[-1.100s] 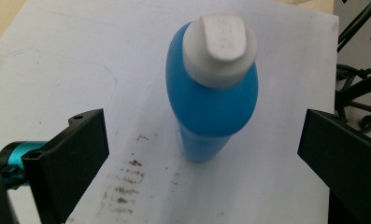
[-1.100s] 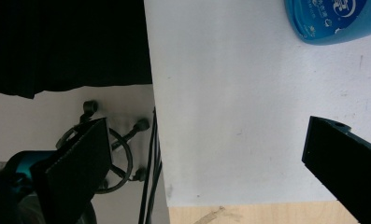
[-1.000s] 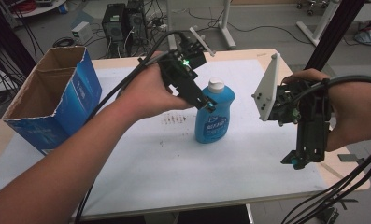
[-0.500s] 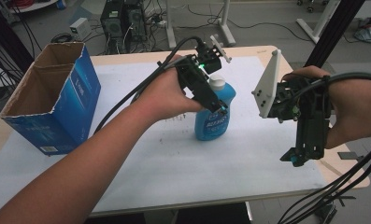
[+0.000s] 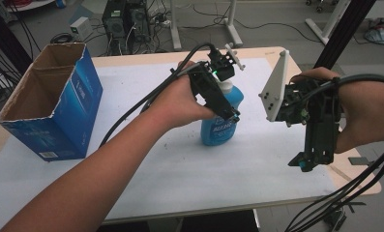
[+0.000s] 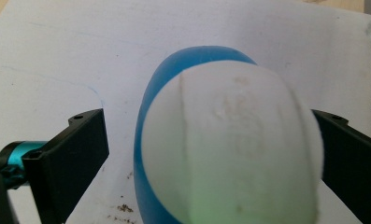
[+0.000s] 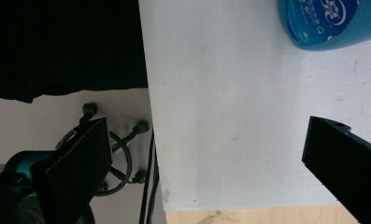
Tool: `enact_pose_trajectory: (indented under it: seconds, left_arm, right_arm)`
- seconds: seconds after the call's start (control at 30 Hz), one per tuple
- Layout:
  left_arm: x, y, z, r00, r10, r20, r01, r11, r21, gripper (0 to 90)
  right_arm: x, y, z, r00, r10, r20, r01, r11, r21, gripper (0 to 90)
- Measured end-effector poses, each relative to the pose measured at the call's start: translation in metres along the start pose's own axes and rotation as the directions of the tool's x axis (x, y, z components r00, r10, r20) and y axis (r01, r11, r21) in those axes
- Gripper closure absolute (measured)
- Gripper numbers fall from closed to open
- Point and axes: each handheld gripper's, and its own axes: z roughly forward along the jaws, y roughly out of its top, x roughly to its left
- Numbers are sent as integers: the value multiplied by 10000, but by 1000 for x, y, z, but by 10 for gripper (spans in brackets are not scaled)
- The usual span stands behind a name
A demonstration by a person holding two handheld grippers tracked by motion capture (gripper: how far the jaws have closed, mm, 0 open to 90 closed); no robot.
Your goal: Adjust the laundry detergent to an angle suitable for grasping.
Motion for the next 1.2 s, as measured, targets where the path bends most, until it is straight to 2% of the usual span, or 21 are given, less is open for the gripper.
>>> enact_pose_trajectory:
  seconds: [0.17,0.27,0.37,0.57,0.63,1.0,1.07,1.1,1.2]
  left_arm:
    - [0,0,2,10000,-39,-85,39,10000,21,19]
    - [0,-1,3,9999,105,-81,-104,9999,52,19]
    - [0,-2,4,10000,4,74,-3,10000,-68,85]
    - [0,-2,4,9998,168,-133,-169,9998,-59,121]
    - [-1,-2,4,10000,56,-79,-57,9998,-215,159]
    - [-2,-1,8,9993,364,-86,-363,9993,82,216]
    - [-2,-1,8,9992,390,-25,-389,9992,123,253]
    - [-2,-1,8,9995,308,-29,-308,9995,62,259]
    - [-1,-2,8,9992,390,37,-390,9992,42,282]
  right_arm:
    - [0,1,1,10000,6,-23,-6,10000,35,11]
    - [0,0,1,10000,50,-23,-49,10000,25,11]
    - [0,0,2,10000,54,-39,-54,10000,21,11]
    - [0,0,2,10000,42,-58,-42,10000,22,11]
    - [0,0,3,10000,49,-72,-49,10000,40,11]
    - [-1,0,5,9999,36,-121,-36,10000,25,11]
    - [-1,0,5,9999,33,-127,-33,10000,14,11]
    - [-1,0,6,9999,66,-111,-66,10000,13,11]
    - [-2,0,6,9999,38,-105,-38,10000,8,11]
